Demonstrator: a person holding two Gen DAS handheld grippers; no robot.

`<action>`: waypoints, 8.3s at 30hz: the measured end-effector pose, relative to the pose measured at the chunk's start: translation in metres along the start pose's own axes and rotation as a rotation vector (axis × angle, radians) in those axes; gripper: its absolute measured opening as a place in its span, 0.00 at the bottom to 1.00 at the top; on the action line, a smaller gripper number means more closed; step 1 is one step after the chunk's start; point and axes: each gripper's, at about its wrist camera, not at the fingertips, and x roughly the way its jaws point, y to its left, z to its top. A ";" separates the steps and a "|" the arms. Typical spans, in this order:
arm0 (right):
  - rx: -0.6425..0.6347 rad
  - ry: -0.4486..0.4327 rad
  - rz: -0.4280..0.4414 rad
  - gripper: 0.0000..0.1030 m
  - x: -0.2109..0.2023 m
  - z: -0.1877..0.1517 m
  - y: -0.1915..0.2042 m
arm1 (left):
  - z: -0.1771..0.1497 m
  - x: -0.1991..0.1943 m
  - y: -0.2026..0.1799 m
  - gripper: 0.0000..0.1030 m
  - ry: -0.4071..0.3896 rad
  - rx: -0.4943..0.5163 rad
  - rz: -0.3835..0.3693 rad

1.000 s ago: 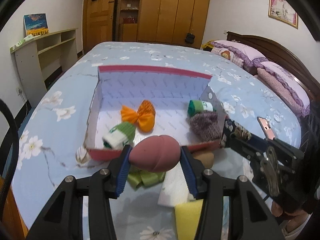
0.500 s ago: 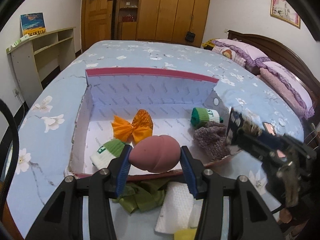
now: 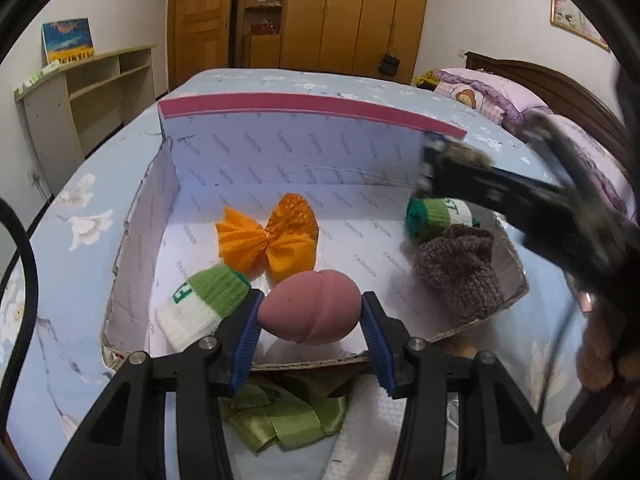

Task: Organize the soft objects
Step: 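Lower the pouch into the box and open the right gripper while the left releases the pink egg inside, then withdraw both grippers from the box back over the pile, then grasp the yellow sponge with the left gripper while the right grasps the clear plastic bag, then carry the yellow sponge and the plastic bag over the box with both grippers, then lower the sponge and bag into the box and open both grippers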

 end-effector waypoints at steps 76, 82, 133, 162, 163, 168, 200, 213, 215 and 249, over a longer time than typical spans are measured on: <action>0.152 0.019 0.002 0.46 -0.081 -0.076 -0.008 | -0.058 -0.094 -0.010 0.64 0.028 -0.047 -0.110; 0.169 0.037 -0.006 0.46 -0.088 -0.099 -0.009 | -0.073 -0.103 -0.027 0.64 0.048 -0.026 -0.152; 0.233 0.087 0.010 0.46 -0.088 -0.160 -0.019 | -0.110 -0.096 -0.024 0.57 0.103 -0.014 -0.139; 0.127 0.114 0.084 0.33 -0.066 -0.138 0.039 | -0.120 -0.095 0.043 0.57 0.070 -0.136 -0.019; 0.124 0.113 0.081 0.29 -0.066 -0.139 0.039 | -0.120 -0.095 0.043 0.57 0.068 -0.137 -0.020; 0.111 0.102 0.075 0.16 -0.069 -0.138 0.042 | -0.121 -0.099 0.045 0.57 0.061 -0.144 -0.017; 0.087 -0.022 0.098 0.14 -0.101 -0.099 0.031 | -0.051 -0.119 0.031 0.57 -0.042 -0.075 -0.004; 0.043 -0.028 0.126 0.14 -0.079 -0.069 0.038 | -0.002 -0.099 0.034 0.57 -0.074 -0.053 0.007; 0.040 -0.027 0.130 0.14 -0.076 -0.065 0.038 | 0.005 -0.092 0.034 0.57 -0.076 -0.052 0.004; -0.014 -0.018 0.097 0.14 -0.006 -0.045 0.041 | 0.065 0.036 0.041 0.57 0.013 -0.062 0.017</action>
